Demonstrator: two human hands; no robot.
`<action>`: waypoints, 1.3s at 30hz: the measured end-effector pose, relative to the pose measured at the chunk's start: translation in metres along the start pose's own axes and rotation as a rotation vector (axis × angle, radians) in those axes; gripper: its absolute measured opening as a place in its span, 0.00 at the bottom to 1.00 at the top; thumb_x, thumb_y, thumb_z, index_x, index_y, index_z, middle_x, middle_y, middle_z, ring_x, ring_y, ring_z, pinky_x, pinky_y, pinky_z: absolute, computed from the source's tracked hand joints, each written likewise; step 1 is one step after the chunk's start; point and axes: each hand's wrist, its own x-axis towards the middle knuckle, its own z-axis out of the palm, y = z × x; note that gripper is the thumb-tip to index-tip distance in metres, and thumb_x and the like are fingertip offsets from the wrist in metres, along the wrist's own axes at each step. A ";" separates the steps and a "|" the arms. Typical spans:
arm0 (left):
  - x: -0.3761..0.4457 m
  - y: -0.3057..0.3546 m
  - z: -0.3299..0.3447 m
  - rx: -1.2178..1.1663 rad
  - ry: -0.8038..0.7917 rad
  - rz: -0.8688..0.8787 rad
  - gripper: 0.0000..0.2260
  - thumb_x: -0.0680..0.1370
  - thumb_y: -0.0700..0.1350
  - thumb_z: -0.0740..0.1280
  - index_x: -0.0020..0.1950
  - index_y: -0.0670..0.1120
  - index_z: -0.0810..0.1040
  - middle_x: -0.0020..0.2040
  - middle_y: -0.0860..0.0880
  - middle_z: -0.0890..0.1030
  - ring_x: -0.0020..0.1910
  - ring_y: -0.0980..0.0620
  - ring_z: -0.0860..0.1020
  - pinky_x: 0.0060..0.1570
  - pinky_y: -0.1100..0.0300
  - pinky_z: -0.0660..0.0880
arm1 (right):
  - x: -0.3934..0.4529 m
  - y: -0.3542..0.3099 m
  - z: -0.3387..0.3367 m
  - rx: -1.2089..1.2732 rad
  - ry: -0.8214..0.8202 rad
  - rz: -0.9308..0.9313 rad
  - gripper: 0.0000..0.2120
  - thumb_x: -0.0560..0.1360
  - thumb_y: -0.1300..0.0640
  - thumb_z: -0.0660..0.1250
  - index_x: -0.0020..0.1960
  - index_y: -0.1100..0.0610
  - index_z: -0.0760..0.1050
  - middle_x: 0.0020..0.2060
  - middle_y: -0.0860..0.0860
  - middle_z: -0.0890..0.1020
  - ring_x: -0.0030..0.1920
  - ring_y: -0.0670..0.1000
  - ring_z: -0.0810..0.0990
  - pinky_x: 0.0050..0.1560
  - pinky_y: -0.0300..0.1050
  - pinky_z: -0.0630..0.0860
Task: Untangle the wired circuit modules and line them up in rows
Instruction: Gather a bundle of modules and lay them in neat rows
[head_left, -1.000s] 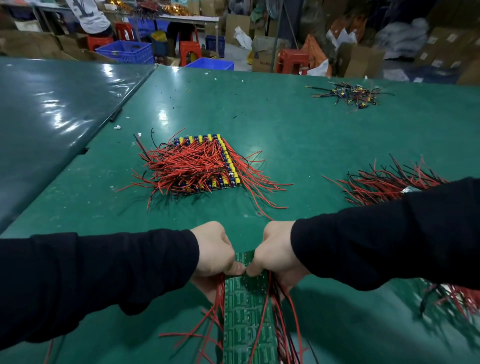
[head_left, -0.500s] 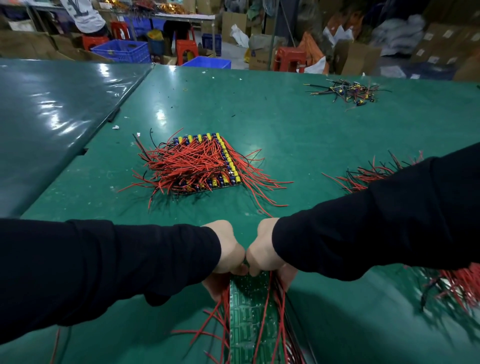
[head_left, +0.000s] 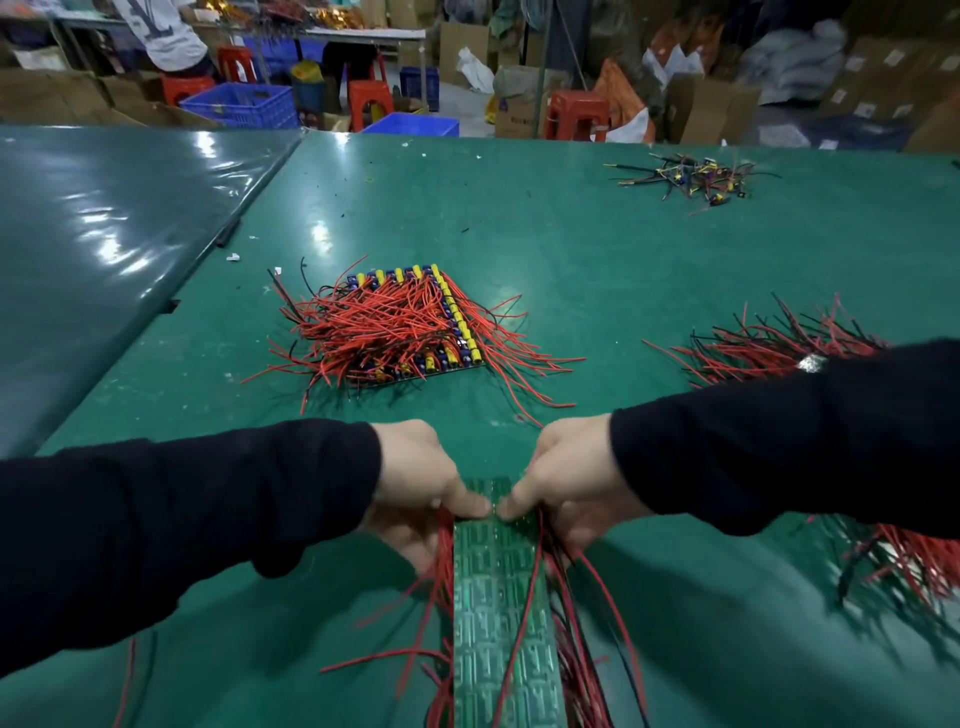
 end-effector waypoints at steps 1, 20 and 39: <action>0.001 -0.002 -0.008 -0.082 -0.011 0.038 0.09 0.74 0.38 0.70 0.36 0.38 0.75 0.26 0.42 0.77 0.23 0.48 0.76 0.28 0.54 0.80 | -0.007 0.000 -0.004 0.148 0.011 -0.034 0.06 0.75 0.62 0.67 0.46 0.64 0.71 0.26 0.55 0.77 0.25 0.50 0.77 0.29 0.42 0.77; -0.007 -0.032 0.023 -0.372 -0.032 0.176 0.06 0.73 0.33 0.70 0.48 0.36 0.78 0.30 0.46 0.79 0.25 0.52 0.76 0.28 0.60 0.77 | -0.013 0.032 0.002 0.256 0.136 -0.234 0.05 0.77 0.63 0.64 0.48 0.64 0.76 0.35 0.57 0.79 0.28 0.49 0.76 0.28 0.39 0.72; -0.002 -0.038 0.034 -0.446 0.039 0.297 0.09 0.72 0.28 0.68 0.51 0.33 0.79 0.39 0.38 0.79 0.25 0.52 0.74 0.22 0.65 0.71 | -0.022 0.032 0.006 0.178 0.198 -0.180 0.13 0.70 0.63 0.73 0.48 0.72 0.78 0.42 0.64 0.82 0.39 0.58 0.78 0.46 0.54 0.77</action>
